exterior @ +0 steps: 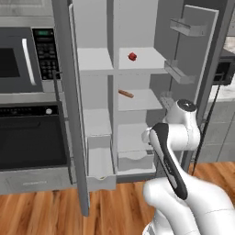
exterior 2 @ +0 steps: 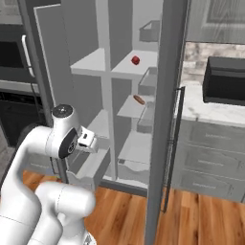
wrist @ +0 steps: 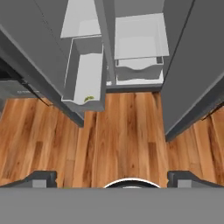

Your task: Take the bell pepper and broccoli from the fridge shelf and place them in the freezer drawer to begin freezing them.

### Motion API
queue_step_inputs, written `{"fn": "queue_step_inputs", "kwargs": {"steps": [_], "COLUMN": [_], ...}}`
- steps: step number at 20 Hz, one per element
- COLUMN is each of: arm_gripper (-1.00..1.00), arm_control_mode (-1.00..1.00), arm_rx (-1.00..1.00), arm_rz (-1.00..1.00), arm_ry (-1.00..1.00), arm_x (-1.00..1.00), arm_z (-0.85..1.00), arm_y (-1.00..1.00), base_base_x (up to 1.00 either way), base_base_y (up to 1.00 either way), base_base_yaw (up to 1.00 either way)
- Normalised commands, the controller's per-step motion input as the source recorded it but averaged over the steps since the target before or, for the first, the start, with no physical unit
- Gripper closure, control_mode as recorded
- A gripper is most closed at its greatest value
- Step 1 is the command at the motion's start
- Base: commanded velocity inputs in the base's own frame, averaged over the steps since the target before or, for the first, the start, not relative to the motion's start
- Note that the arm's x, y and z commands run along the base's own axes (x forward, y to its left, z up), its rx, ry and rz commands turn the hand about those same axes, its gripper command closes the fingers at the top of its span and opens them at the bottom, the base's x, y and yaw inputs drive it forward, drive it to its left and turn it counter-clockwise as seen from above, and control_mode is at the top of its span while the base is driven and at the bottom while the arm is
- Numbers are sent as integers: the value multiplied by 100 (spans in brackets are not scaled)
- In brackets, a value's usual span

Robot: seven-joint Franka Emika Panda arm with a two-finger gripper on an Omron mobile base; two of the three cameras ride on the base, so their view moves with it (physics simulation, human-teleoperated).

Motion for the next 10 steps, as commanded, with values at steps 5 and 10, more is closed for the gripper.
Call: {"fn": "queue_step_inputs", "kwargs": {"steps": [5,10], "arm_gripper": [-100,-100], "arm_control_mode": [100,100], "arm_rx": [0,0], "arm_rz": [0,0], "arm_ry": [0,0], "arm_x": [0,0], "arm_z": [0,0], "arm_y": [0,0], "base_base_x": [70,68], "base_base_y": [-40,-20], "base_base_yaw": [-9,-4]}}
